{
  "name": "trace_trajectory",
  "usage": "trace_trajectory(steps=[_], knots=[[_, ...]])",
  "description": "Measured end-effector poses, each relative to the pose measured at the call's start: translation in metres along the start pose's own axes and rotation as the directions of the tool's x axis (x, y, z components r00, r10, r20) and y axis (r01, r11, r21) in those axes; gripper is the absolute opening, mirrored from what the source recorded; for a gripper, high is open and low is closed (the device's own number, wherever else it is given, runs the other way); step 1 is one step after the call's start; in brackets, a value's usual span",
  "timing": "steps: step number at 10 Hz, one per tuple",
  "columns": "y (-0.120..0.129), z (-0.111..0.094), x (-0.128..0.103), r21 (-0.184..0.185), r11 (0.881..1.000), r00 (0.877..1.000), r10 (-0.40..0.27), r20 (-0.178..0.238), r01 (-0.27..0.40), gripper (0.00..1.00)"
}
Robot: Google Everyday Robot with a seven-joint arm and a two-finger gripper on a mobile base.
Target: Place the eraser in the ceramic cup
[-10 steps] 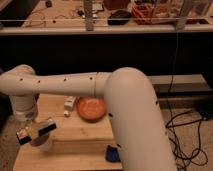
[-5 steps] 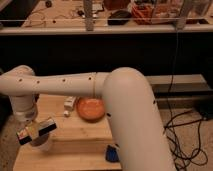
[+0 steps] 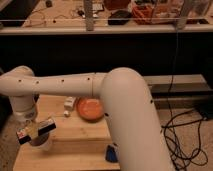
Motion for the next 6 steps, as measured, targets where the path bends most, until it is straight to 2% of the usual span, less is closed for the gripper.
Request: trace_trajectory(steps=[2,3,5,6], knots=[[-0.0029,0.0012,-0.0011,-0.002,1.000,1.000,0.000,-0.001,0.000,0.60],[-0.0045,0.0020,-0.0015,-0.004,1.000,1.000,-0.001,-0.002,0.001,0.57],[-0.0055,0.0032,-0.0023,-0.005,1.000,1.000,-0.005,-0.004,0.005,0.57],[-0.0060,0.0028,-0.0012,-0.006,1.000,1.000,-0.005,-0.007,0.005,0.61]])
